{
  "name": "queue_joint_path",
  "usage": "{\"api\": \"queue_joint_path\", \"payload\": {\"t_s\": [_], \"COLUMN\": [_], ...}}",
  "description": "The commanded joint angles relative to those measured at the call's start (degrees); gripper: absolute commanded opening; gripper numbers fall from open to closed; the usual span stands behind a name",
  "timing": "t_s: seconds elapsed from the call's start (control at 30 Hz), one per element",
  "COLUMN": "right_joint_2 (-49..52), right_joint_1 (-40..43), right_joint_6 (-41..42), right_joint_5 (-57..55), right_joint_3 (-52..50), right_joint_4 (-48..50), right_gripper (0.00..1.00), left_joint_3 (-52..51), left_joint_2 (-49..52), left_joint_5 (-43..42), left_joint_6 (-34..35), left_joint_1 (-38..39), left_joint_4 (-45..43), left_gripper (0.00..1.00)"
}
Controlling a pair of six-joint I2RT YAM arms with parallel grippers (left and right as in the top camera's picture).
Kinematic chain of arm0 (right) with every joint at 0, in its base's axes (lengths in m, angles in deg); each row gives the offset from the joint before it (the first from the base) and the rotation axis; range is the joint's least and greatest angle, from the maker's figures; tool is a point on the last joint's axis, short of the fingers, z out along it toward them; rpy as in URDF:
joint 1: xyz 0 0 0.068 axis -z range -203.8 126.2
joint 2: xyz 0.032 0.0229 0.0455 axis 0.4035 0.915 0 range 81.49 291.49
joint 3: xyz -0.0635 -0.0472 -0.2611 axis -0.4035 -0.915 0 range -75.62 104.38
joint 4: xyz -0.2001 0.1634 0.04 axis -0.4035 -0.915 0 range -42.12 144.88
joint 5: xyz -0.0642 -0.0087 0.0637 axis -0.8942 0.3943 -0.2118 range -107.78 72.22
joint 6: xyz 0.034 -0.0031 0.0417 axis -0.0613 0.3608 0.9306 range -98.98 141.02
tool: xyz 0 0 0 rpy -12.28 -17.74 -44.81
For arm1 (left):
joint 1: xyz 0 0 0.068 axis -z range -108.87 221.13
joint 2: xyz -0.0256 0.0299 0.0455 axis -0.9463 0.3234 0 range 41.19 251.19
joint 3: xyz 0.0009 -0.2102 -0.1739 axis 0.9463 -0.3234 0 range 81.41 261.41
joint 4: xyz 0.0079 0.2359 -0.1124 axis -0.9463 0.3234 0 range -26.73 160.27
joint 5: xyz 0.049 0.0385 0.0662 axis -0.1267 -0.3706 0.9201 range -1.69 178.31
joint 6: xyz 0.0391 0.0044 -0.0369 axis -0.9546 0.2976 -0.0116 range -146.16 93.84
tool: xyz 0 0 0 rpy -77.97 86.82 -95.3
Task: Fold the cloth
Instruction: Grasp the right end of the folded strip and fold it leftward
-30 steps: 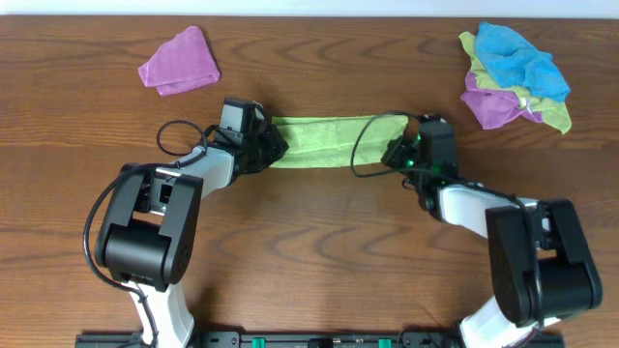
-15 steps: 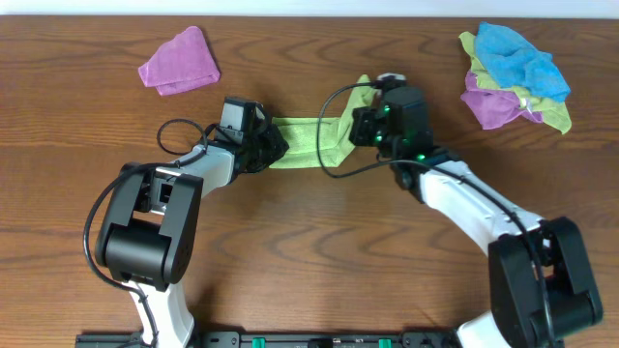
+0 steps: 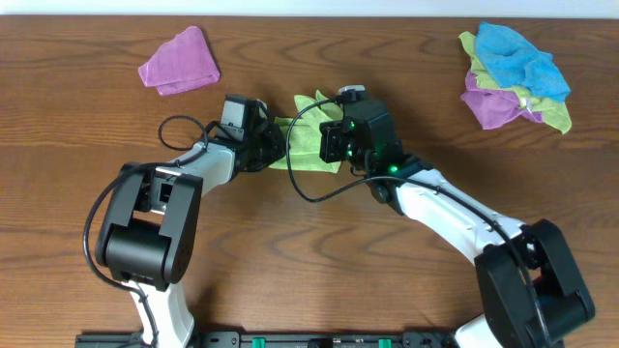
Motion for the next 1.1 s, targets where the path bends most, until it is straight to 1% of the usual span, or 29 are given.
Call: {"api": "queue_joint_path", "payload": {"t_s": [0.0, 0.17, 0.37, 0.47, 0.63, 0.7, 0.9, 1.07], "right_joint_2": [-0.11, -0.11, 0.46, 2.62, 8.0, 9.49, 12.7, 15.58], "right_joint_1": [-0.48, -0.66, -2.19, -2.67, -4.28, -5.01, -6.91, -8.09], "right_joint_6": [-0.9, -0.87, -0.92, -0.92, -2.03, -2.21, -2.38, -2.36], "right_joint_5": [-0.92, -1.11, -2.56, -2.43, -2.34, -2.38, -2.12, -1.68], "right_joint_3": [1.31, 1.4, 2.36, 4.63, 11.21, 12.79, 13.75, 13.88], "right_joint_4": [-0.2, -0.02, -0.2, -1.44, -7.65, -8.59, -9.35, -9.18], "right_gripper": [0.01, 0.01, 0.01, 0.01, 0.01, 0.01, 0.01, 0.01], "left_joint_3": [3.06, 6.97, 11.82, 12.35, 12.37, 12.37, 12.39, 12.39], "left_joint_2": [-2.93, -5.79, -6.78, -6.78, -7.15, -7.28, -7.41, -7.41], "left_joint_5": [-0.39, 0.46, 3.23, 3.32, 4.63, 4.57, 4.44, 3.54], "left_joint_6": [-3.5, -9.03, -11.76, -12.15, -12.17, -12.2, -12.15, -12.15], "left_joint_1": [-1.66, -3.41, -4.72, -5.64, -8.31, -9.68, -13.27, -14.32], "left_joint_4": [3.54, 10.21, 15.41, 15.69, 16.57, 16.83, 16.98, 16.98], "left_gripper": [0.06, 0.06, 0.06, 0.06, 0.05, 0.06, 0.06, 0.05]}}
